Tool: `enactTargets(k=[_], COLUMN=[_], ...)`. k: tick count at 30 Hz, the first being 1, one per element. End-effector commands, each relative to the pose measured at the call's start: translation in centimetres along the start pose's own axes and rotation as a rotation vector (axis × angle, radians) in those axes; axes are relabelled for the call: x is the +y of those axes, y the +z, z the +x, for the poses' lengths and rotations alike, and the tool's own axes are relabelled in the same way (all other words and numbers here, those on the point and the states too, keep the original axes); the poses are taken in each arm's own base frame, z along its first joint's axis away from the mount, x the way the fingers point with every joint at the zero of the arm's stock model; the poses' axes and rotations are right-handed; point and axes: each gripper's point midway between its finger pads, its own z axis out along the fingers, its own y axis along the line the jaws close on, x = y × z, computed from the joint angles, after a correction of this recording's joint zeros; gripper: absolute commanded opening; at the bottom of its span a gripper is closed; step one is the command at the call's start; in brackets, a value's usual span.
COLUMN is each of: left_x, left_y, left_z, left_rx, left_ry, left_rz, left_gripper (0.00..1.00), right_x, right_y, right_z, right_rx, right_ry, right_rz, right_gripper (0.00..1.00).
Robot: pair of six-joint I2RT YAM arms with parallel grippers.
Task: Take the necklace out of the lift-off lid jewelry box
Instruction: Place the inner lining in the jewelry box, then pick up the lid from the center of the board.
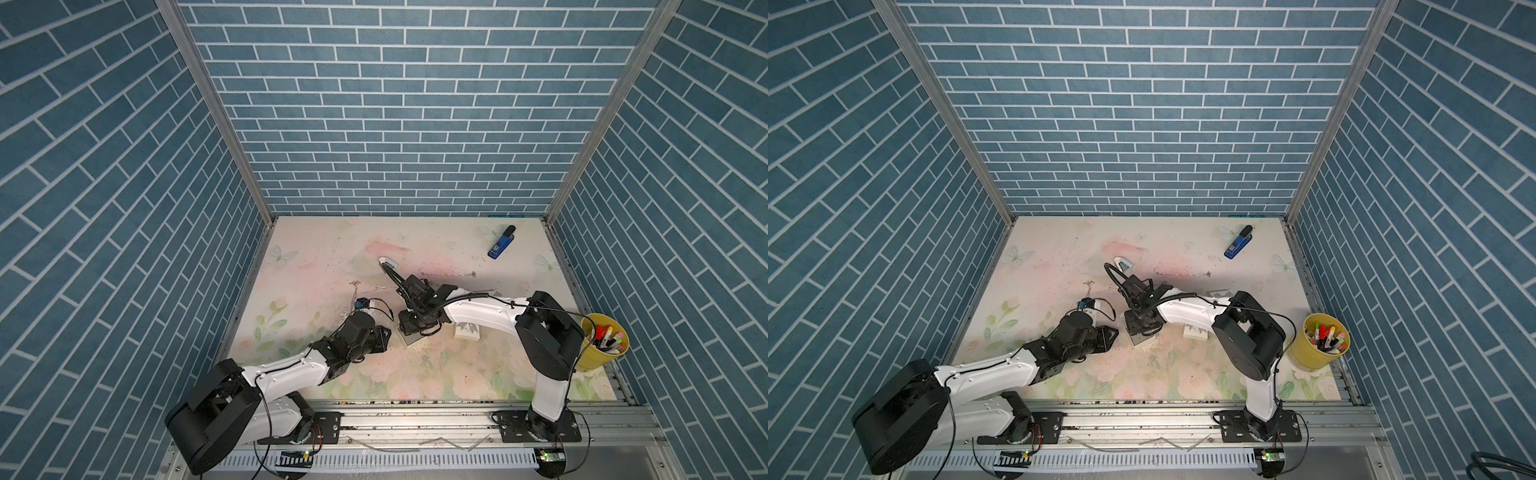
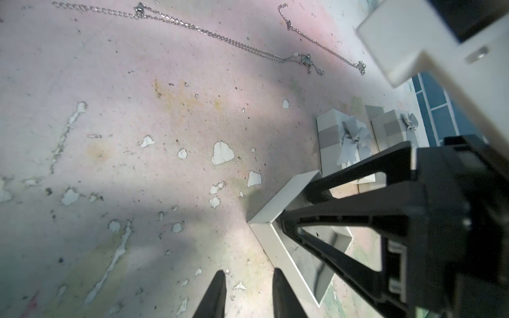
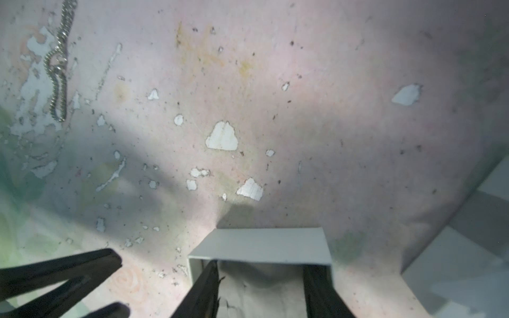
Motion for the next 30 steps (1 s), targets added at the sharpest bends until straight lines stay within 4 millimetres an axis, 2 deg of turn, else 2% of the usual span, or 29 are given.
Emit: enactTargets(k=[1, 4, 6, 12, 15, 23, 30], left_x=[-0.5, -1.2, -1.8, -3.5, -4.6, -8.3, -9.3], left_y=[-0.5, -0.7, -0.7, -0.2, 0.4, 2.6, 3.6], left_z=[-1.0, -1.7, -2.2, -3.2, -3.4, -3.1, -2.7], left_rx=[-0.005, 0.009, 0.024, 0.054, 0.073, 0.124, 0.146], left_ry=[0.046, 0.092, 0.121, 0.179, 0.212, 0.321, 0.336], left_rz=[-0.016, -0.03, -0.037, -0.039, -0.041, -0.031, -0.014], left_gripper=[0.32, 0.34, 0.36, 0.43, 0.47, 0.54, 0.54], right_x=[0.3, -0.7, -2.3, -8.1, -10.0, -12.0, -12.8], right_y=[-4.4, -6.4, -7.2, -7.4, -7.2, -5.3, -3.6], right_z=[-2.0, -2.5, -2.6, -2.0, -1.7, -1.8, -1.8], right_rx=[-0.087, -0.123, -0.127, -0.083, -0.061, -0.024, 0.024], right_ry=[-0.007, 0.011, 0.053, 0.21, 0.25, 0.307, 0.318], right_rz=[0.018, 0.043, 0.07, 0.146, 0.184, 0.189, 0.217], right_gripper=[0.54, 0.59, 0.64, 0.73, 0.76, 0.8, 0.85])
